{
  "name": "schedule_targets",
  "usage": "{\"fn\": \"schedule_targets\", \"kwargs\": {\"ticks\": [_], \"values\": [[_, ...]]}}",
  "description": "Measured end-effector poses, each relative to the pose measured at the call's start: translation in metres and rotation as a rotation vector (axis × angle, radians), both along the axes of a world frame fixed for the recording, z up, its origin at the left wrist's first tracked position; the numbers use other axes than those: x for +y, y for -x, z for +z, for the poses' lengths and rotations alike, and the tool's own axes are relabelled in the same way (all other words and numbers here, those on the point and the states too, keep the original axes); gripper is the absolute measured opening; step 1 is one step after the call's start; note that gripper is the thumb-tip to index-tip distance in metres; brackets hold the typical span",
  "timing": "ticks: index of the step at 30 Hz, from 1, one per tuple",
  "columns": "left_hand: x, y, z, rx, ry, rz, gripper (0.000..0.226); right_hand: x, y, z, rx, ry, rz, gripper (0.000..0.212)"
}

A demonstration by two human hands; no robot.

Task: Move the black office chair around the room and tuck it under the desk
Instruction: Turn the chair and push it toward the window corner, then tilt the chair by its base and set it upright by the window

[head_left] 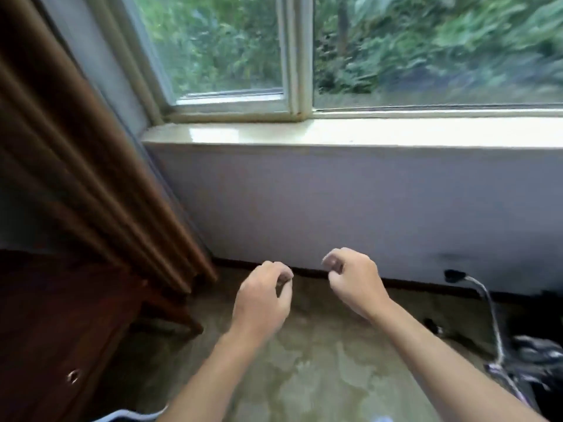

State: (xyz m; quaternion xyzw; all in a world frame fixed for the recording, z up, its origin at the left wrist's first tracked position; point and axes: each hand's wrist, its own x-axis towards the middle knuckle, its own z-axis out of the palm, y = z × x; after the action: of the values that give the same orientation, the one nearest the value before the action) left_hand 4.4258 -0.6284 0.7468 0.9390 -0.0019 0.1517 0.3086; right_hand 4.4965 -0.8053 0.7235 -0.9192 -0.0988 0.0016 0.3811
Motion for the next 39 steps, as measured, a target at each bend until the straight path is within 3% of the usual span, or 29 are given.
{"fn": "schedule_targets", "kwargs": {"ticks": [6,10,19,23,31,36,39], "values": [[-0.18,-0.117,0.007,0.022,0.014,-0.441,0.017,-0.197,-0.035,0.005,0.039,-0.001,-0.475,0.022],[-0.287,-0.161,-0.006,0.044,-0.006,-0.714,0.017,-0.285,-0.026,-0.012,0.11,-0.044,-0.788,0.025],[-0.48,-0.246,-0.054,0.2,-0.056,-1.228,0.009,-0.428,-0.038,-0.049,0.272,-0.095,-1.282,0.044],[-0.539,-0.263,-0.076,0.303,-0.145,-1.407,0.011,-0.458,-0.036,-0.063,0.328,-0.087,-1.423,0.038],[-0.627,-0.239,-0.135,0.665,-0.435,-1.439,0.034,-0.515,0.001,-0.096,0.505,-0.148,-1.554,0.037],[-0.68,-0.231,-0.19,0.913,-0.676,-1.254,0.048,-0.578,-0.003,-0.146,0.599,-0.275,-1.485,0.038],[-0.71,-0.23,-0.231,0.958,-0.731,-1.088,0.055,-0.624,-0.016,-0.187,0.645,-0.308,-1.416,0.037]]}}
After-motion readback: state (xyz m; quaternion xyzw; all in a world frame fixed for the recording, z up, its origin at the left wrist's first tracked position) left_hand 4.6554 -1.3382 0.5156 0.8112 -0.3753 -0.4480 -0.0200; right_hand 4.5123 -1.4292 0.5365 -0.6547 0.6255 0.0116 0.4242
